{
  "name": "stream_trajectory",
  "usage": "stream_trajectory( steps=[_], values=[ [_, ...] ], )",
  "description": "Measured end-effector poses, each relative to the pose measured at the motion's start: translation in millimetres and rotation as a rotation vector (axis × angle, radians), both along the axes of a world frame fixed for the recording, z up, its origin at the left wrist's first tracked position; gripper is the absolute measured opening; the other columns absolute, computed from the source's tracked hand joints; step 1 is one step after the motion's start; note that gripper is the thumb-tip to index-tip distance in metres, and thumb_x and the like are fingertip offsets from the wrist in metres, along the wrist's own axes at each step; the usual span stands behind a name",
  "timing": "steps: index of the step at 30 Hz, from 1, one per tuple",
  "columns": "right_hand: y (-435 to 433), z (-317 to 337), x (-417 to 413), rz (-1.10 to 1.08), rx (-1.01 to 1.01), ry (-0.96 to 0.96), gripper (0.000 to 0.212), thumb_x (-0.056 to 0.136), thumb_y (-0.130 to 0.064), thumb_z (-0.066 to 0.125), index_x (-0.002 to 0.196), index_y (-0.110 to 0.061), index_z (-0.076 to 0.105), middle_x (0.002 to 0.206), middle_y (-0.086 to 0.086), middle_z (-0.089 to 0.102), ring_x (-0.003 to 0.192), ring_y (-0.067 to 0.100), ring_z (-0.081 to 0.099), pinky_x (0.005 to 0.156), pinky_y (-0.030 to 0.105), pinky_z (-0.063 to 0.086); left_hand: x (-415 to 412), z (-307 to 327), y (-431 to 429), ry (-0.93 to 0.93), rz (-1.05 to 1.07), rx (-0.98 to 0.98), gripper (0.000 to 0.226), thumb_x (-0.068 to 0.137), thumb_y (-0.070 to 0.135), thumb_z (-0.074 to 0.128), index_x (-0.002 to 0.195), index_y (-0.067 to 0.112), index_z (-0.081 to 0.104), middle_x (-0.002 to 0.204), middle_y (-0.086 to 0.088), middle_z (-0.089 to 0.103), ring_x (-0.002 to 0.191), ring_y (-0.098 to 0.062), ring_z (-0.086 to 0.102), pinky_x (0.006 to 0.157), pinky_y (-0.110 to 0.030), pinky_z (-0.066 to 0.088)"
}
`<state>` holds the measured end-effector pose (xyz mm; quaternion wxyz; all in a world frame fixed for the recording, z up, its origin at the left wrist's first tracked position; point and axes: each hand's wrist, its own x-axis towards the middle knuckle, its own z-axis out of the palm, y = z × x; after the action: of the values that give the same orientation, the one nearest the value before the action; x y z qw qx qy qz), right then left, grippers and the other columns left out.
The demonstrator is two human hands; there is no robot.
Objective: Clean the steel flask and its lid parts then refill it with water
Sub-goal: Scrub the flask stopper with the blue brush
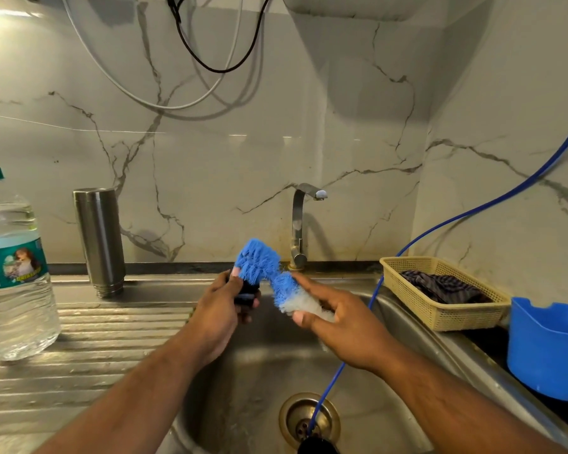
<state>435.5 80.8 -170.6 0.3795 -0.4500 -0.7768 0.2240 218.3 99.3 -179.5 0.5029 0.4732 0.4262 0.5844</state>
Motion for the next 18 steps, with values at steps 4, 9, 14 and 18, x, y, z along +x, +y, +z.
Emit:
stream_trajectory(
  steps=[4,9,14,18],
  values=[
    [1,3,4,-0.033,0.015,0.003,0.062,0.095,-0.035,0.069,0.136,-0.068,0.037,0.141,-0.030,0.049,0.127,-0.006,0.050,0.110,0.030,0.046,-4,7,0,-0.228,-0.059,-0.025,0.052,0.109,0.047,0.027,0.126,0.009,0.058,0.087,-0.011,0.063,0.072,-0.017,0.054,0.068,-0.034,0.043],
    [-4,3,-2,-0.023,0.063,-0.095,0.063,0.095,-0.041,0.067,0.124,-0.084,0.031,0.133,-0.038,0.047,0.125,-0.007,0.051,0.106,0.026,0.046,-1,7,-3,-0.142,-0.075,-0.051,0.055,0.109,0.046,0.023,0.128,0.007,0.058,0.083,-0.010,0.063,0.068,-0.017,0.053,0.066,-0.034,0.045],
    [-3,0,6,-0.092,0.087,-0.098,0.063,0.094,-0.041,0.068,0.119,-0.086,0.031,0.137,-0.033,0.054,0.123,-0.008,0.053,0.106,0.027,0.047,-8,14,1,-0.292,-0.057,-0.047,0.059,0.106,0.054,0.030,0.130,0.007,0.056,0.079,-0.009,0.061,0.066,-0.016,0.052,0.068,-0.035,0.044],
    [-5,2,-2,-0.055,0.085,-0.057,0.063,0.096,-0.040,0.066,0.135,-0.076,0.032,0.137,-0.038,0.047,0.126,-0.011,0.049,0.106,0.021,0.045,-2,13,-3,-0.246,-0.080,-0.036,0.058,0.106,0.054,0.029,0.130,0.009,0.056,0.079,-0.009,0.061,0.066,-0.016,0.052,0.068,-0.035,0.044]
  ],
)
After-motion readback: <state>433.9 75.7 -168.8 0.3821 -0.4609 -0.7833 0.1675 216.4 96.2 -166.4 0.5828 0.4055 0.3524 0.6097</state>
